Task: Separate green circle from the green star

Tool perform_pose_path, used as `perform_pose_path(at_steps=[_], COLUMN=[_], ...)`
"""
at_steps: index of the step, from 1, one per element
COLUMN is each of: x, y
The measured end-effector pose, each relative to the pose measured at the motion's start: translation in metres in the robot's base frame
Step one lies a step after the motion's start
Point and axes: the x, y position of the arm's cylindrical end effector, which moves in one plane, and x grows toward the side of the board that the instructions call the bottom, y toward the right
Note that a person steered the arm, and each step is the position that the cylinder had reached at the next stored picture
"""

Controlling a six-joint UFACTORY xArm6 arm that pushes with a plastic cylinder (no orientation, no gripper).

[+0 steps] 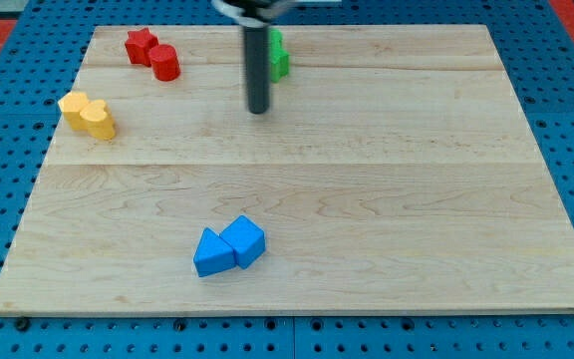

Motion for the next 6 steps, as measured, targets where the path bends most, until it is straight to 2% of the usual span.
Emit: perform_pose_path(at_steps=[1, 2, 3, 4, 5, 6], x=[-0.054, -0.127, -0.140, -0.087, -0.033, -0.086], y=[-0.008, 0.001, 0.020, 0.083, 0.059, 0.077])
